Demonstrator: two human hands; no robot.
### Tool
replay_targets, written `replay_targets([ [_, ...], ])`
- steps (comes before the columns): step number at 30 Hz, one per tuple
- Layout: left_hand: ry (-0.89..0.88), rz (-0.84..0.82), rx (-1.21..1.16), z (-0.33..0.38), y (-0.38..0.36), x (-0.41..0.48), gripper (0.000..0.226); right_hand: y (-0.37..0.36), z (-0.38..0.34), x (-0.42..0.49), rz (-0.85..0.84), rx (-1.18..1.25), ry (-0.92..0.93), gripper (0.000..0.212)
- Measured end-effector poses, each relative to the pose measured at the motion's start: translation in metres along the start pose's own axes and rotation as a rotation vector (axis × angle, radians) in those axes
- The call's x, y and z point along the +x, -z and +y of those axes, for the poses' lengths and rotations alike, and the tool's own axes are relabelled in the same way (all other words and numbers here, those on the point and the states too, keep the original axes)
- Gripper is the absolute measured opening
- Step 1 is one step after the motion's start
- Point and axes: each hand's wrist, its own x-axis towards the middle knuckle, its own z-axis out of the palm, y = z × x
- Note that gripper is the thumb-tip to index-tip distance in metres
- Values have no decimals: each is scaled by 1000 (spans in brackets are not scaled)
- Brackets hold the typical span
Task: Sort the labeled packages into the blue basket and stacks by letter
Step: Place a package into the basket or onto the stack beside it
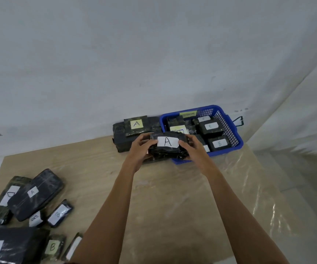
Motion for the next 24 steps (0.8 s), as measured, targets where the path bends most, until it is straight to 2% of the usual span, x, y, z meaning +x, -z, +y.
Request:
replay_targets([
  [9,52,61,-13,-8,-96,40,34,97,2,58,-115,8,-93,54],
  [13,20,57,36,-8,-117,58,30,121,2,85,-109,62,-118,37],
  [17,32,57,98,-9,-123,81,21,132,3,107,-114,17,-131,37],
  [19,5,120,209,-13,-120,93,18,138,9,116,-107,-13,-147,37],
  [21,-64,268,410,-21,-112,103,14,146,17,123,-88,-44,-157,38],
  [24,-74,388,646,-30,-97,114,20,162,25,130,-79,-59,-159,38],
])
